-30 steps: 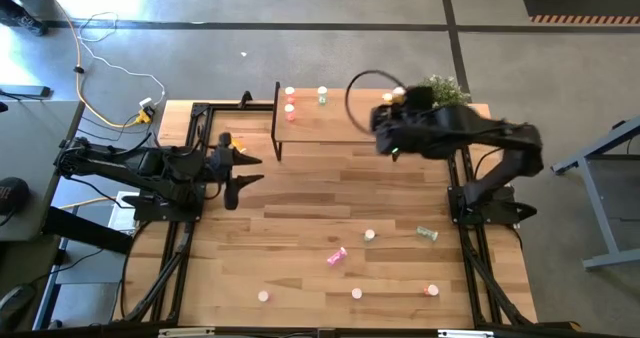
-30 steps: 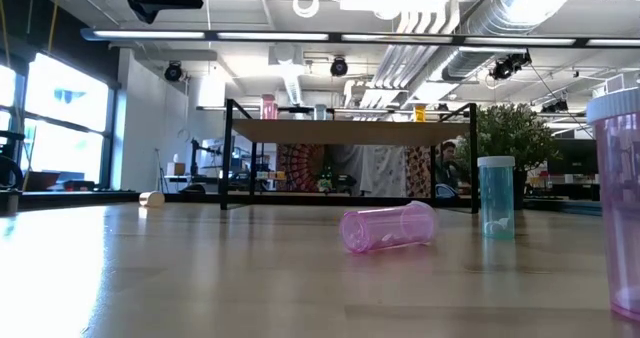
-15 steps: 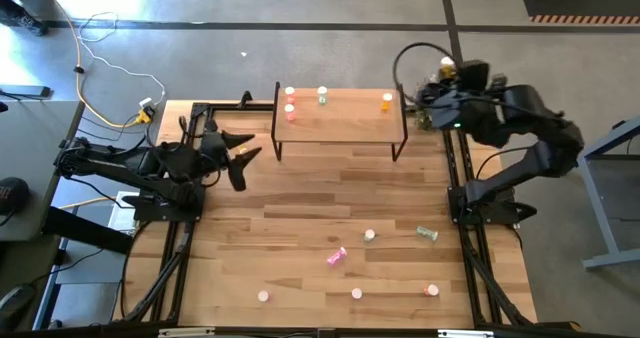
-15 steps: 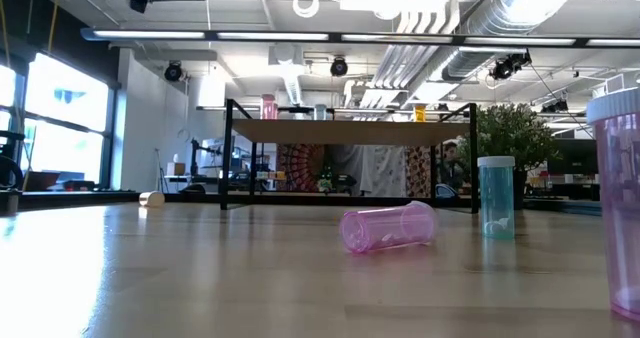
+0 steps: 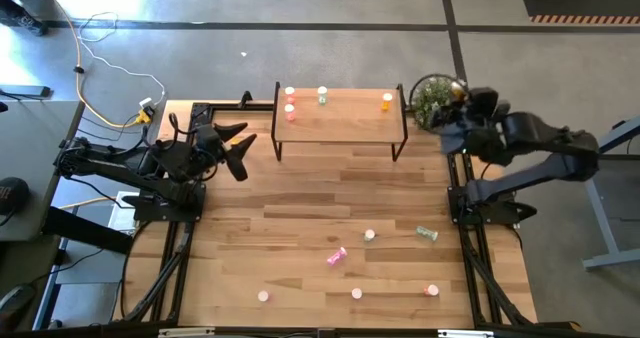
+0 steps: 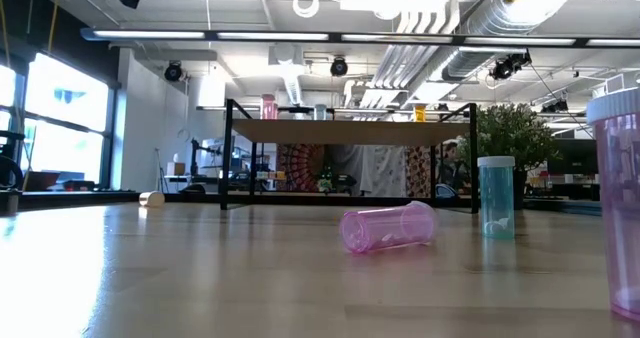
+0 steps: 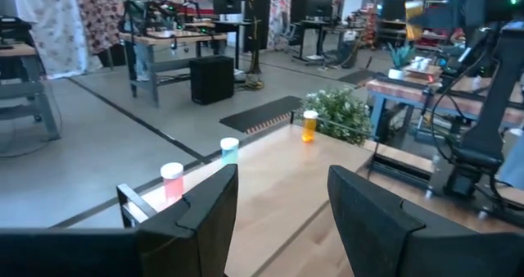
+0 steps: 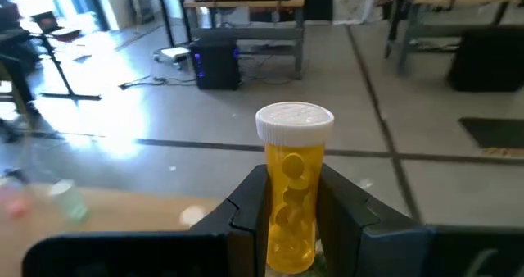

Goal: Pick and place medicine bottles onto shelf by color
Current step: Put the bottom yellow pill bottle on the shelf aligned with the other yellow pill bottle

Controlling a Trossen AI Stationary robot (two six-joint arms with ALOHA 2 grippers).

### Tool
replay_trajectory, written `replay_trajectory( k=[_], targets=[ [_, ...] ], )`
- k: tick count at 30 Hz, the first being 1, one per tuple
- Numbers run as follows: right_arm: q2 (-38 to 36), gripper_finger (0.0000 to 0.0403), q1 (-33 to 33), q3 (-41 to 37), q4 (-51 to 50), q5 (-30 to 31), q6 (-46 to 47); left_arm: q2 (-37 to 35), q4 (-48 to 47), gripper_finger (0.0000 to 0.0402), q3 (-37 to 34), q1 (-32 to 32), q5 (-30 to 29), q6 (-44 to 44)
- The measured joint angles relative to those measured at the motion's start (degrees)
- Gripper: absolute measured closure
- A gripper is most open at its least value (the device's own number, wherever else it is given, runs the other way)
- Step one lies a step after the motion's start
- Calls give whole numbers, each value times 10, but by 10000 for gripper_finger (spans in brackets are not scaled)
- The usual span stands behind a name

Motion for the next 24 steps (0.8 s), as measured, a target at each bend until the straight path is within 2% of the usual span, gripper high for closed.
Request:
replay_trajectory(
  k=[5,11,18,24],
  targets=[
    [-39,339,38,-115,140,3,-51,0,-1,222,0,0,-12,0],
    [-44,339,74,-217,321,7,-111,0,-1,222,0,0,-23,23],
    [-4,339,92,-306,572,11,-208,0,-1,222,0,0,-25,32],
    [73,334,92,-347,733,31,-257,0,-1,222,0,0,-25,101]
  ],
)
